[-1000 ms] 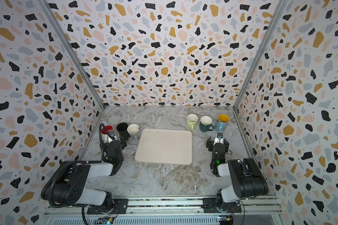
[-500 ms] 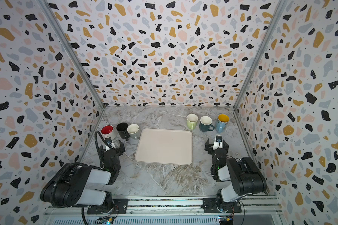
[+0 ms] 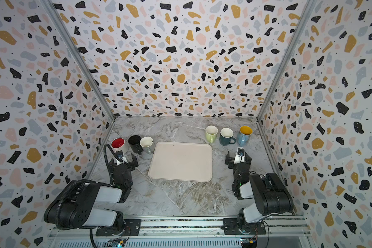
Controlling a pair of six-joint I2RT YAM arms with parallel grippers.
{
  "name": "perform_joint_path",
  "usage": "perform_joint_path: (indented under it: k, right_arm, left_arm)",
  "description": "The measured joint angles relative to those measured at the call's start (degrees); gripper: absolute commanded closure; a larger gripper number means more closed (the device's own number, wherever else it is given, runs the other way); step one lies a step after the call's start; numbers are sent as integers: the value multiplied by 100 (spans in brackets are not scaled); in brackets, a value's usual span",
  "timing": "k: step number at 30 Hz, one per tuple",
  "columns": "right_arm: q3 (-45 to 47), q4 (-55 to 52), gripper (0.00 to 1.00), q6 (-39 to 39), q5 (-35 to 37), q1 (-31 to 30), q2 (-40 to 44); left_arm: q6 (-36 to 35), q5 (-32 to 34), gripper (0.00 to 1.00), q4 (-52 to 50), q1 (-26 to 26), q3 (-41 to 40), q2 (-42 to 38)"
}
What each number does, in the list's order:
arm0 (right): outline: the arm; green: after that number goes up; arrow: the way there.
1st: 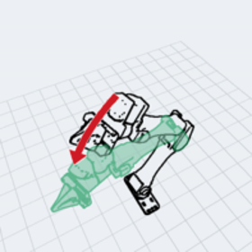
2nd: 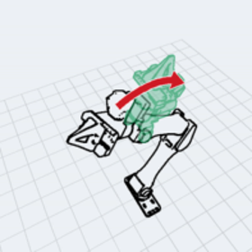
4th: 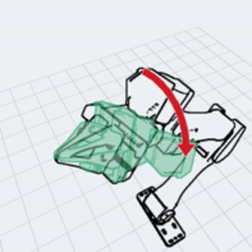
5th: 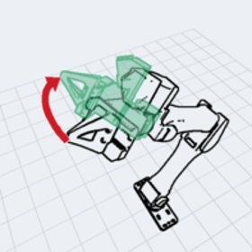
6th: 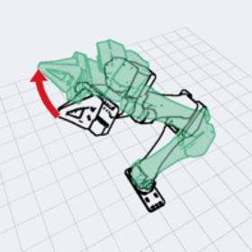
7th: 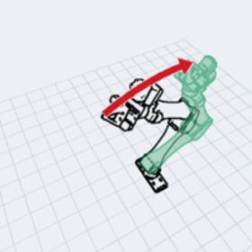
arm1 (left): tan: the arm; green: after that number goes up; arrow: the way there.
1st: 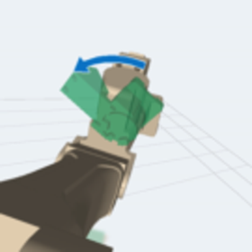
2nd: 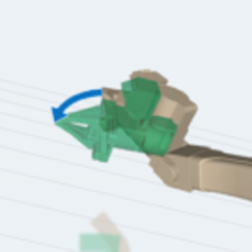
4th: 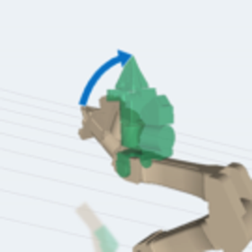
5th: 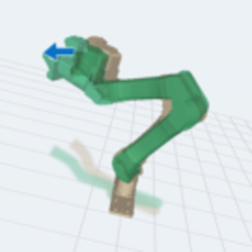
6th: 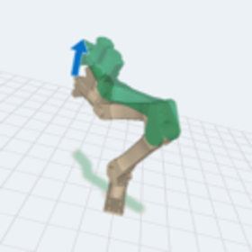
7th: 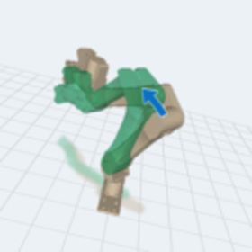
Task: Turn the mug right side up
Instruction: Reset both arms
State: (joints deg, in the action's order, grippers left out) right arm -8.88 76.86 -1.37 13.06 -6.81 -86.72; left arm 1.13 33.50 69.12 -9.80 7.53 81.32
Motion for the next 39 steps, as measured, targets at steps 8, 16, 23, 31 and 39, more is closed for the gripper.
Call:
perform_joint_path:
  k: [8,16,23,31,39]
  right_arm:
    - [0,-2,1,0,0,0,0]
    - [46,133,1,0,46,-2,0]
    - [72,249,1,17,44,26,-22]
    - [140,457,1,192,219,-302,-35]
    - [-7,190,1,122,87,7,-35]
  left_arm:
    - [0,-2,0,0,0,0,0]
    - [0,-9,0,-2,4,0,0]
    - [0,-11,0,-2,13,2,0]
    - [0,-20,0,-2,17,2,0]
    - [0,-22,0,-2,17,2,0]
